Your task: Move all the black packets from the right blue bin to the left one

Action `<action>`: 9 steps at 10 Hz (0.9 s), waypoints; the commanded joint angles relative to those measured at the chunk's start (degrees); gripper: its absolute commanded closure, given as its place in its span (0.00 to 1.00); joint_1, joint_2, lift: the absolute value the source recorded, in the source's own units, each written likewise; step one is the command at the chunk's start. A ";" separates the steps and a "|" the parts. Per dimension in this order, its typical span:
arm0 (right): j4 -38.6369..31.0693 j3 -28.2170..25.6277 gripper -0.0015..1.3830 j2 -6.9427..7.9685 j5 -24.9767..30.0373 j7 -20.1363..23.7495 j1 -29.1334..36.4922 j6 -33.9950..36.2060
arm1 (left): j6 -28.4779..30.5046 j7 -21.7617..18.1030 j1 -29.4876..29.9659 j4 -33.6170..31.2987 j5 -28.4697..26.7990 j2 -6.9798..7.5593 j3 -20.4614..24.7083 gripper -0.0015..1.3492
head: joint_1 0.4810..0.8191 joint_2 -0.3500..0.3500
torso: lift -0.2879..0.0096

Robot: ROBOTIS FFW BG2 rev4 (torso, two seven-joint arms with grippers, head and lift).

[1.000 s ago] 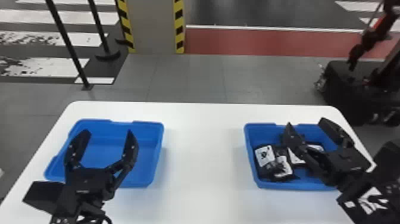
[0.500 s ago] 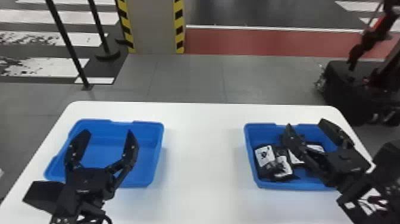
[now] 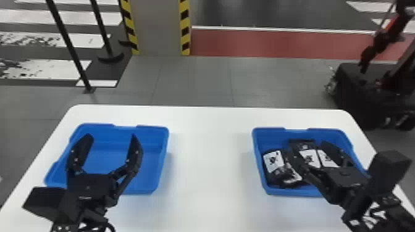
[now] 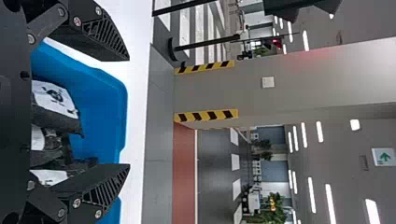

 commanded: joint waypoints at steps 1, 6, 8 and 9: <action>1.63 0.81 0.18 0.00 0.95 0.12 -0.68 2.35 | 0.14 0.02 0.00 0.00 0.00 -0.24 0.08 0.08 | 0.63 0.48 | 0.60; 8.09 2.57 0.21 0.00 3.68 1.53 -4.19 6.99 | 0.14 0.02 0.00 0.00 0.00 -0.24 0.08 0.08 | 0.63 0.51 | 0.60; 10.63 3.44 0.22 0.00 4.56 1.97 -6.02 7.69 | 0.14 -0.07 0.14 0.00 0.00 -0.24 0.17 0.08 | 0.63 0.52 | 0.60; 11.47 3.97 0.22 0.00 4.91 2.32 -6.87 7.83 | 0.00 -0.07 0.14 0.00 0.00 -0.24 0.17 0.08 | 0.63 0.53 | 0.60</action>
